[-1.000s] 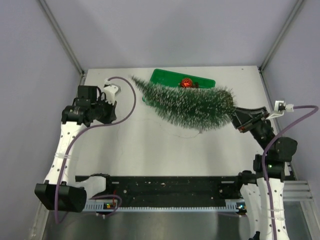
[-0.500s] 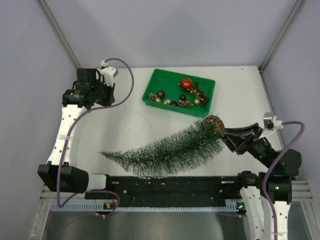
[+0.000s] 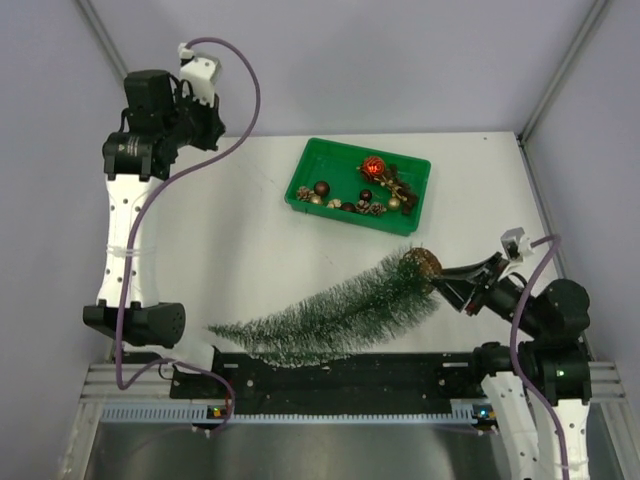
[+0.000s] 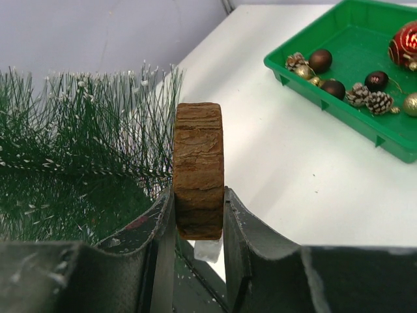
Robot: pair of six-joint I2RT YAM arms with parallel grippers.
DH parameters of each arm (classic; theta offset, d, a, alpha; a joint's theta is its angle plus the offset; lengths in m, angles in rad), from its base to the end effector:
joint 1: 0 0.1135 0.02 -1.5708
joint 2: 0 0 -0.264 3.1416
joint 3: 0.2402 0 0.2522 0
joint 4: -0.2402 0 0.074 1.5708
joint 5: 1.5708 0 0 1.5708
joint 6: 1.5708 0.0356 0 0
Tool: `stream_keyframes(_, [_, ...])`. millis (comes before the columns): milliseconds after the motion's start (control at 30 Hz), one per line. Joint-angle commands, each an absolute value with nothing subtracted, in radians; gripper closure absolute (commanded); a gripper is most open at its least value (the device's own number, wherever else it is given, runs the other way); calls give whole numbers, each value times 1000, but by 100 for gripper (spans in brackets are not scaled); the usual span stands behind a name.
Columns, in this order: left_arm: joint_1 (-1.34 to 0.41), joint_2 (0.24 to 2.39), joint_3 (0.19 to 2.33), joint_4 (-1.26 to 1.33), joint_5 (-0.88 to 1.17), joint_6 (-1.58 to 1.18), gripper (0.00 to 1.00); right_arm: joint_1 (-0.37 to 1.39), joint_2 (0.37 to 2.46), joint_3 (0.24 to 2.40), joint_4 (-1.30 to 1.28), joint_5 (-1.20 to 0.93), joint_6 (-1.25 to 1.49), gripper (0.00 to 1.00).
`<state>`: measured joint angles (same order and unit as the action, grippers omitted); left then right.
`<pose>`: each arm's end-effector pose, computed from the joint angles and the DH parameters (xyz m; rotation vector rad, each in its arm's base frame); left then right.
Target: Decorate the small christmas tree
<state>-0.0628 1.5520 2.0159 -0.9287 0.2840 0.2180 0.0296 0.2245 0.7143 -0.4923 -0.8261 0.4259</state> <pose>0.3027 -0.0290 0.4922 0.4576 1.9683 -0.1906 0.0479 0.0276 0.3402 -0.3533 1.6260 0.9943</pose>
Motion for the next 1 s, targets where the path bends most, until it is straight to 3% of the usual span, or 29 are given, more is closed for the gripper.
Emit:
stream_keyframes(0, [-86,1589,2160,-917,299,202,100,63,296,739,-544,-740,327,100])
stream_keyframes(300, [-216,1531,2200,-807,342,293,100,155,532,825,-620,-553,258,100])
stream_keyframes(367, [-273,1517,2200,-793,322,336,100,259,606,856,-623,-433,252,100])
stream_keyframes(500, [-356,1512,2200,-790,261,391,100,646,742,923,-614,-22,268,100])
stream_keyframes(567, [-377,1513,2201,-788,220,408,100,739,817,952,-621,69,273,100])
stream_keyframes(967, [-399,1402,2212,-831,236,529,100,759,1120,1031,-700,399,417,100])
